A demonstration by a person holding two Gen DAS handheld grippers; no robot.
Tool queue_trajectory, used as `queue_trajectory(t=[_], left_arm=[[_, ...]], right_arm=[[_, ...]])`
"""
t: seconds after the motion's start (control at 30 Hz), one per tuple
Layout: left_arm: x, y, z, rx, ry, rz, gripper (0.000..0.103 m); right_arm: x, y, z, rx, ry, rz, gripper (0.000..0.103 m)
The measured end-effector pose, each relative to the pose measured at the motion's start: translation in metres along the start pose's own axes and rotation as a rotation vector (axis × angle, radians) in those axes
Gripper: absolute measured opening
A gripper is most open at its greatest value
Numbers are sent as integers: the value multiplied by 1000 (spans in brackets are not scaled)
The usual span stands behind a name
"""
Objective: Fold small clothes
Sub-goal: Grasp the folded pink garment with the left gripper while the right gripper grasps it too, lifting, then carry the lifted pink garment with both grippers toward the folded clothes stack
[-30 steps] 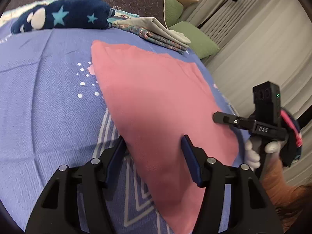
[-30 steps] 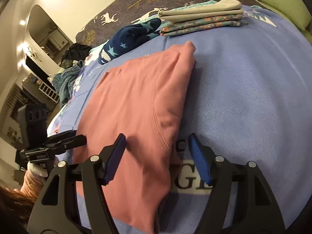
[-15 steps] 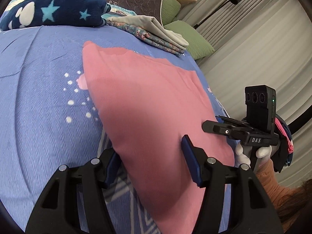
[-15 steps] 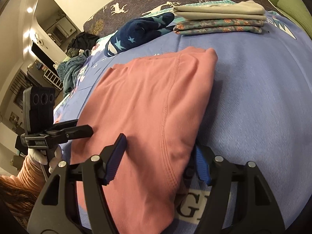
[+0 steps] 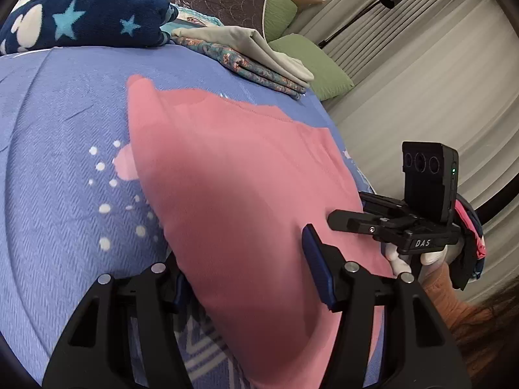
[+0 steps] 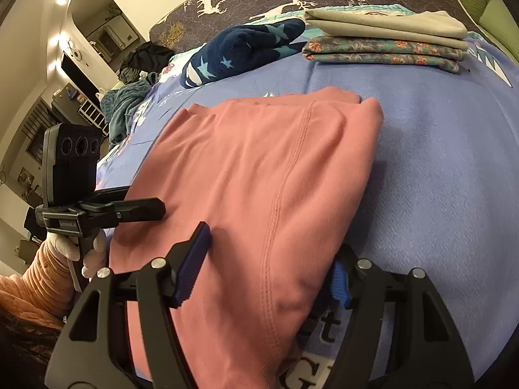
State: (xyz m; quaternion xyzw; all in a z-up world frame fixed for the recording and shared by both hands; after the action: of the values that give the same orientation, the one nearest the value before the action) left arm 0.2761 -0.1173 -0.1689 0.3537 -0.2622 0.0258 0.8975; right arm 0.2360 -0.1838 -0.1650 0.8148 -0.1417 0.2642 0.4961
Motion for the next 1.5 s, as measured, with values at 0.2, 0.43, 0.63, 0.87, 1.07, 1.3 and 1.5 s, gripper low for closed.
queue_trajectory(t=[0.2,0.43,0.63,0.87,1.07,1.3,1.5], left_arm=[[7,-7,1,-8,-23,1,59],[13,-11,0,-12,-29,2,53],[16,-11,-2,7,-28,13,36],[22,11,25,22,-122,88,25],[24,43,54,23,-182,155,24],[22,80,90,28,-252,233,24],[18,107,118,19,-294,290,23]], right_arm=[[3,-5,-1,4,22,8,68],[8,-11,0,9,32,11,68],[11,-7,-1,-32,55,35,36],[20,17,-31,-178,194,134,22],[27,48,-54,-227,236,221,22],[30,90,-85,-265,275,316,22],[25,130,-118,-361,366,415,22]])
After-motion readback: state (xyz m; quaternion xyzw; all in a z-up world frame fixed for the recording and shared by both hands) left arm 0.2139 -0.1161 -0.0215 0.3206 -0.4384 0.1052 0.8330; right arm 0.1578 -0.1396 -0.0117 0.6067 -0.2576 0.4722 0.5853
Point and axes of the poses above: each gripper's, at about its wrist camera, not at the fingertips, and y roughly against the way its jaws point, z to its right, x to its top, the point moved 9 cm from there along -y, roughly the way its jaws point, and after that the axes turned 3 degrees about y, right-handed, at the moved point
